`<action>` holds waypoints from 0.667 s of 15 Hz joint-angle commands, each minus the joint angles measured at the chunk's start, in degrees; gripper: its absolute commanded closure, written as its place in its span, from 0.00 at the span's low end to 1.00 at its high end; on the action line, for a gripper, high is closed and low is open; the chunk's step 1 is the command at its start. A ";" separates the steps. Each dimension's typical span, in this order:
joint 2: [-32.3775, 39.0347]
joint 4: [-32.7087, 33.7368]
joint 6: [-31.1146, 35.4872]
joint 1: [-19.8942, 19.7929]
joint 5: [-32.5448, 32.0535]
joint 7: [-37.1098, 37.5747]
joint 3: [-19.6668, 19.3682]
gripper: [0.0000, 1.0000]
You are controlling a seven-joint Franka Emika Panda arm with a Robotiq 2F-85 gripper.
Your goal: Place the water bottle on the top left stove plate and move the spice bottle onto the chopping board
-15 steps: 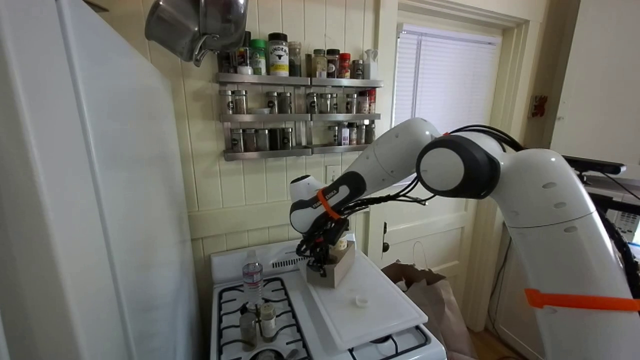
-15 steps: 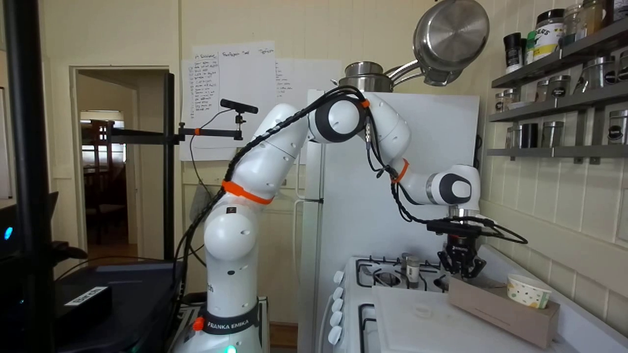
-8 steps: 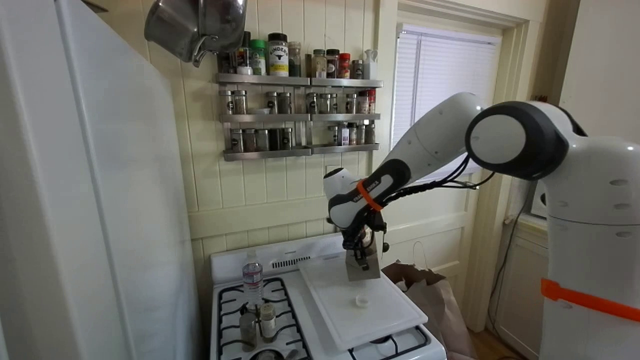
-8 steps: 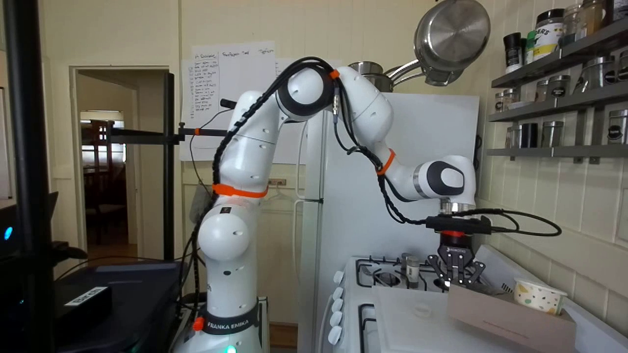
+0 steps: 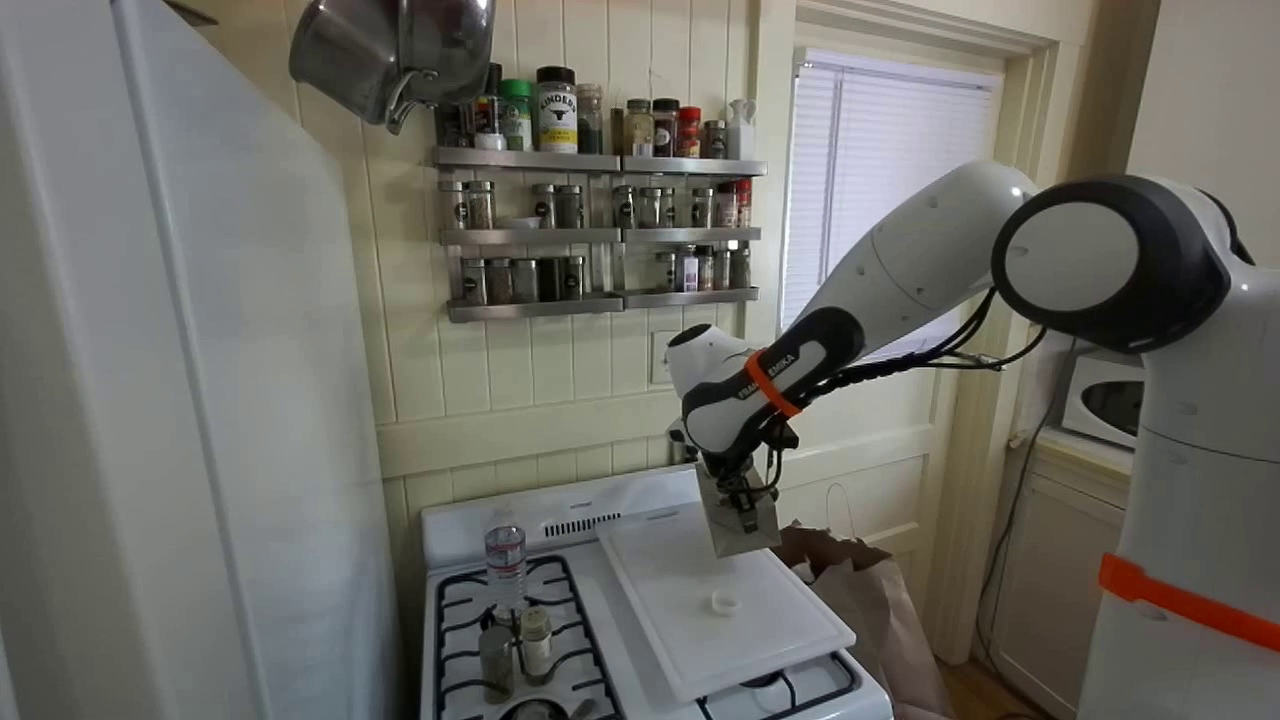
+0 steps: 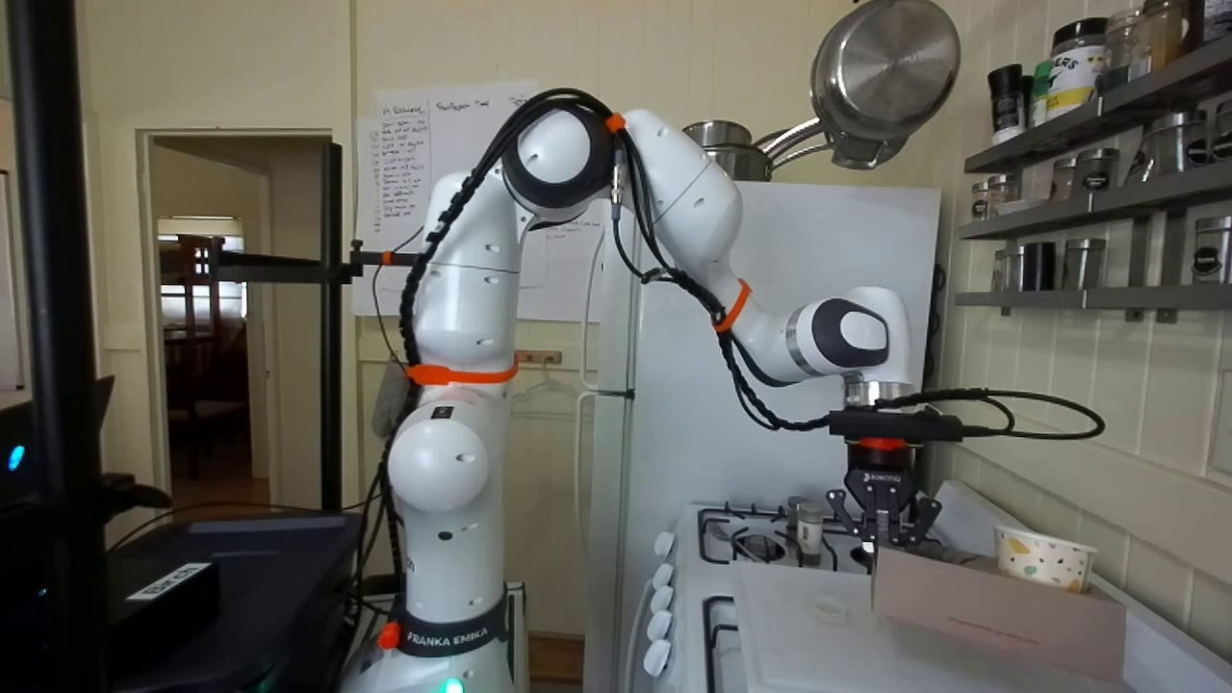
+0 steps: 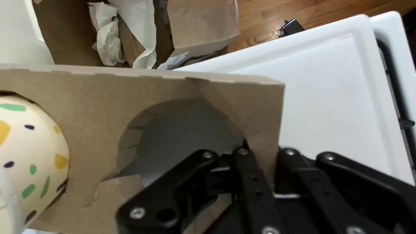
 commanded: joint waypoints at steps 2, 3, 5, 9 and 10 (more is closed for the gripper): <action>-0.58 -3.70 7.99 0.45 -3.99 -9.20 -0.26 0.98; -1.04 -5.13 10.78 0.19 -4.32 -11.68 -0.50 0.98; -2.34 -8.54 16.74 -0.50 -5.38 -16.43 -1.24 0.98; -4.85 -16.21 28.28 -1.14 -5.52 -21.41 -2.53 0.98; -5.40 -17.85 30.57 -1.29 -5.41 -21.96 -2.86 0.98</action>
